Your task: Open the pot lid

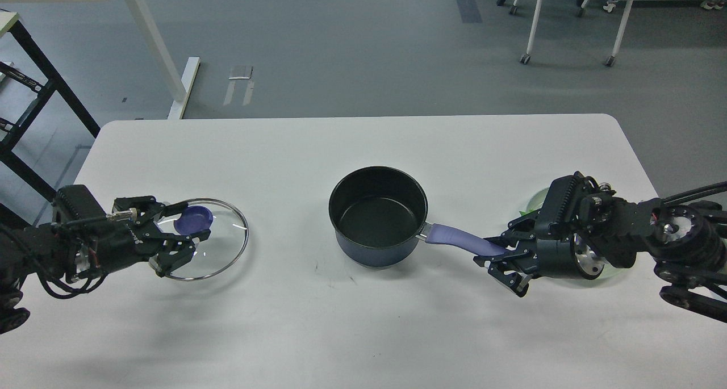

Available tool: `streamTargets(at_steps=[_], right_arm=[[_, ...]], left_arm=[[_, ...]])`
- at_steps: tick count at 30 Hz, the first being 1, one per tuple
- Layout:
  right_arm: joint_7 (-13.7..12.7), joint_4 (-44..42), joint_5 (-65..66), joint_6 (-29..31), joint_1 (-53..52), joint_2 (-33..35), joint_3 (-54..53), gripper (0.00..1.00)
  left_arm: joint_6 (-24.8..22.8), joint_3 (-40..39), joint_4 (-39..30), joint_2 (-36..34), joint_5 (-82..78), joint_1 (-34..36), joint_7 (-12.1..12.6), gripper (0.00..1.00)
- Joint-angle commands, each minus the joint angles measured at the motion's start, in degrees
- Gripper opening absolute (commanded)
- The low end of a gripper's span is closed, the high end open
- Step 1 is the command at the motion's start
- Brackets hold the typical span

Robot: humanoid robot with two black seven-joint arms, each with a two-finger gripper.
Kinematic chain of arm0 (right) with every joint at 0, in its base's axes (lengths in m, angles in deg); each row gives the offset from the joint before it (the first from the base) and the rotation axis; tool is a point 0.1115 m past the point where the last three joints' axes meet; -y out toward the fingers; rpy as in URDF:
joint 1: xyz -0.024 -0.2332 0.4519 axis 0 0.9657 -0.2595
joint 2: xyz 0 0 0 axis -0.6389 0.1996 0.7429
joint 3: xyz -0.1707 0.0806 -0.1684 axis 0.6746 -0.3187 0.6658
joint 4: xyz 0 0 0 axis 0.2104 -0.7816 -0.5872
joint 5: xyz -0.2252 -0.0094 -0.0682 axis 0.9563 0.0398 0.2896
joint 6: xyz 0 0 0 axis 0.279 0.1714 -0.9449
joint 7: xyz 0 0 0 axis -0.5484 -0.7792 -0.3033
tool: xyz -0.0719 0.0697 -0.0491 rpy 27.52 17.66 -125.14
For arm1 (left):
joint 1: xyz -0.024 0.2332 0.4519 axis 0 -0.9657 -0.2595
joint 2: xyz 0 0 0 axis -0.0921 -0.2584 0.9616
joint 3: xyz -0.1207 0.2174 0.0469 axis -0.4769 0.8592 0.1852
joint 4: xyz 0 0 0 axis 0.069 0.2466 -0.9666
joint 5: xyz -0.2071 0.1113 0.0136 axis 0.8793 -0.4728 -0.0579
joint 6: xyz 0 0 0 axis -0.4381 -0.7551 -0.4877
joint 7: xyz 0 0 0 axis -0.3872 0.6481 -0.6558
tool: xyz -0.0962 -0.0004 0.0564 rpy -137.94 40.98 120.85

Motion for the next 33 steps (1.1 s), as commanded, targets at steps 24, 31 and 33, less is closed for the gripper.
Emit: streamTargets(at_steps=[24,31,33], right_arm=[[0.0,0.1,-0.3,-0.1,0.3,0.1,-0.2,0.68],[0.4,0.1,-0.7,-0.2,0.3,0.1,-2.1,0.95],[0.4,0.1,-2.2,-0.2,0.0,0.2,-3.9,0.95]], left_arm=[[-0.5,-1.0,4.8,2.5,10.0,2.6,-3.8,0.87],[-6.4,-1.1,5.2,2.4,31.9,11.5,-4.6,0.97],[-7.3,-1.2,5.2,2.6,40.0,14.4,-4.5,0.99]])
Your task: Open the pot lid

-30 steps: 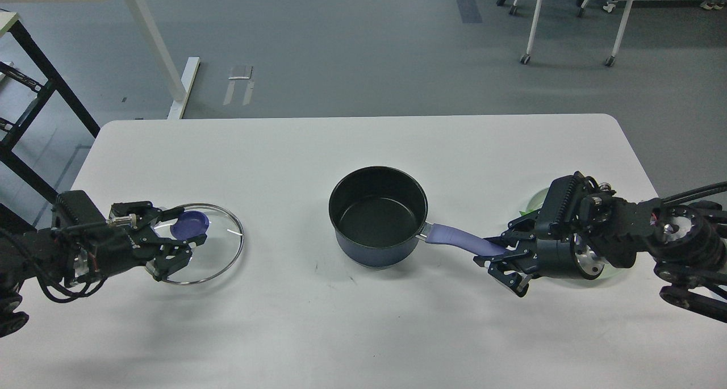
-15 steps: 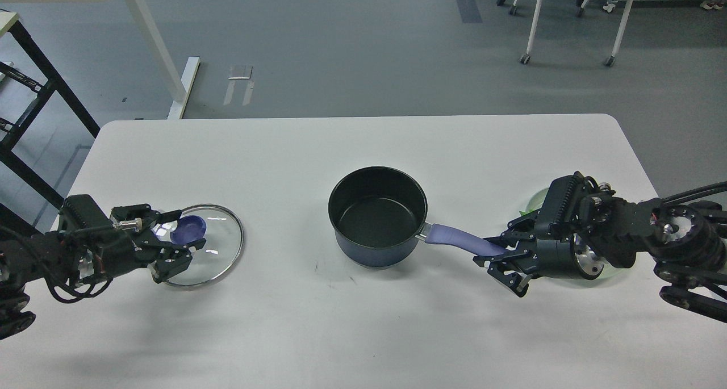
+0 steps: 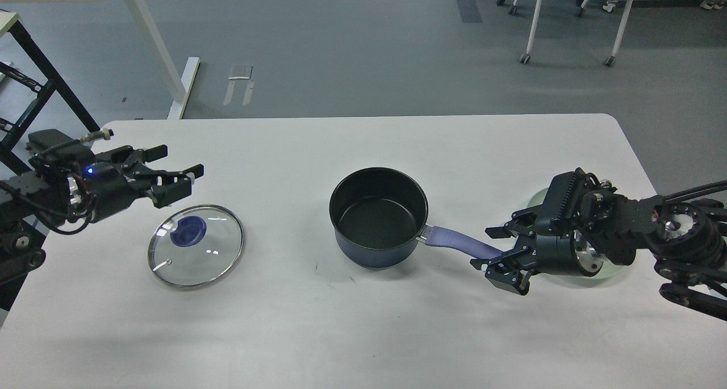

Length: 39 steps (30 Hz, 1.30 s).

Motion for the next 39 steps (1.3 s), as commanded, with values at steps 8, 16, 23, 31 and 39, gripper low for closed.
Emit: streamTargets(at_steps=[8,16,23,31,39], right_arm=[[0.4,-3.2,-27.1,0.6,-3.2,2.6,-21.2,0.98],[0.2,-19.6,-54.0,-2.3,-2.8,-0.8,-32.5,0.99],[0.3,-33.3,-65.7,-11.8,-2.6,-10.3,-35.3,1.00],[0.3,-48.6,-88.3,-18.4,-2.5,-25.5,-36.9,1.00],[0.0,-54.5,-115.3,-18.5,-0.3,-31.7,-38.2,1.00]], left_arm=[[-1.3,-1.8,1.1,3.6,32.3,6.6,0.6,0.99],[-1.0,-9.9,13.4,16.6,49.4,5.6,0.8,0.99],[-3.2,-13.2,21.9,25.2,71.9,5.5,0.8,0.99],[-9.7,-17.9,36.4,33.1,82.4,5.2,0.9,0.99],[-17.2,-26.4,39.0,34.3,87.2,1.1,0.9,0.99]])
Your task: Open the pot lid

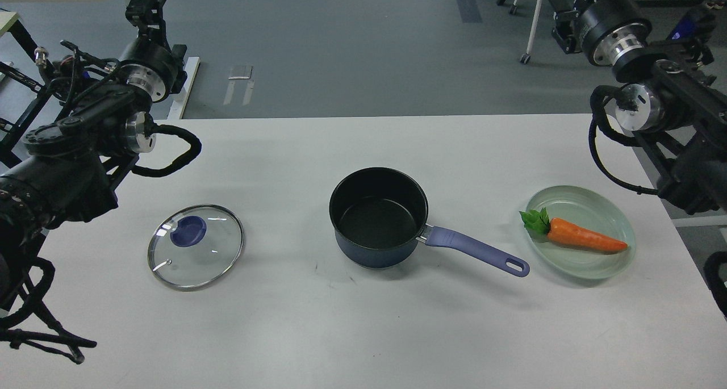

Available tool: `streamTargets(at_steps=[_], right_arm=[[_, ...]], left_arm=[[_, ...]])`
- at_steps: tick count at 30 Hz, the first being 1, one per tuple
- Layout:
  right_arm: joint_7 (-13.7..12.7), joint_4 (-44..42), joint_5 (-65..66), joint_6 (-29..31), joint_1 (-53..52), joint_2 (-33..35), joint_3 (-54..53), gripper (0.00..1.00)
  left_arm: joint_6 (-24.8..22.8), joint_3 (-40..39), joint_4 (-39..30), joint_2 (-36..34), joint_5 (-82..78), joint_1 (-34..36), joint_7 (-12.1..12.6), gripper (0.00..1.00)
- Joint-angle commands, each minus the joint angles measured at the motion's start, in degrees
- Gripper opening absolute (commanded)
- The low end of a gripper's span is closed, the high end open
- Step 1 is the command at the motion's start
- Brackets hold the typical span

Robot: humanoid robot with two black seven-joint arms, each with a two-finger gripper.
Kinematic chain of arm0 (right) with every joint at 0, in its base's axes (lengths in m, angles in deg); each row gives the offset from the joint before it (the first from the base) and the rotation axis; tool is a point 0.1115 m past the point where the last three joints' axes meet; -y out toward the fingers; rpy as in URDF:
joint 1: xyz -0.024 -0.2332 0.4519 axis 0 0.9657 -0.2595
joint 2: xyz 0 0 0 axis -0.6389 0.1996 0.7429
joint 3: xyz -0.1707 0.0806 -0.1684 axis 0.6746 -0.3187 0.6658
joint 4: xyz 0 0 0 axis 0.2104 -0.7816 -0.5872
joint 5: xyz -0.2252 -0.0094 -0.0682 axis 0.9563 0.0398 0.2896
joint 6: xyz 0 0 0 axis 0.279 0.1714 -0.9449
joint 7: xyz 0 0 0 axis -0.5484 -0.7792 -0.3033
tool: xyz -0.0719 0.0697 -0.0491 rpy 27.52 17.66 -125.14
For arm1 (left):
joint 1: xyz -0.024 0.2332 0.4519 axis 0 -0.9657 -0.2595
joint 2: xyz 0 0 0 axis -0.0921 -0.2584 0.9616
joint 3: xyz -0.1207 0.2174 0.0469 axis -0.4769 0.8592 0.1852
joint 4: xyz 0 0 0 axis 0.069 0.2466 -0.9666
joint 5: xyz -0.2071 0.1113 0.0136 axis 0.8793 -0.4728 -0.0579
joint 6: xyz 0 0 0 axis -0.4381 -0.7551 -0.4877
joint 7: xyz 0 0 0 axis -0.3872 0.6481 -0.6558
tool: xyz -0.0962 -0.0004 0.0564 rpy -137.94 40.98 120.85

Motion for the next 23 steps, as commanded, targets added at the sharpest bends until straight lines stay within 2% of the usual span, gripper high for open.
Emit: streamTargets(at_steps=[1,4,8,14,23], right_arm=[[-0.4,-3.0,-13.2,0.2,1.5,-2.9,-0.4,1.00],[-0.5,-3.7,-20.1,0.9,3.1,-4.4,-0.7,1.00],[-0.9,-3.8,-23.3,3.0,5.5,-5.4,-3.5,1.00],[-3.9,-3.8,-23.5,8.0,7.5,-6.3,-7.5,1.00],[-3.3,-2.4,-23.4,8.9,7.5,-6.4,-7.0,1.00]], left_arm=[[-0.9,-3.3,0.1,0.4,2.6,-2.3,-0.1,0.99],[-2.6,-5.1,-0.5,0.9,4.7,-5.1,-0.2,1.00],[-8.4,-6.0,-2.0,1.2,5.8,-7.6,-0.2,1.00],[-9.0,-6.2,-7.3,1.0,6.0,-7.8,-0.2,1.00],[-9.0,-7.4,-9.0,-0.7,5.8,-7.8,-0.7,1.00]])
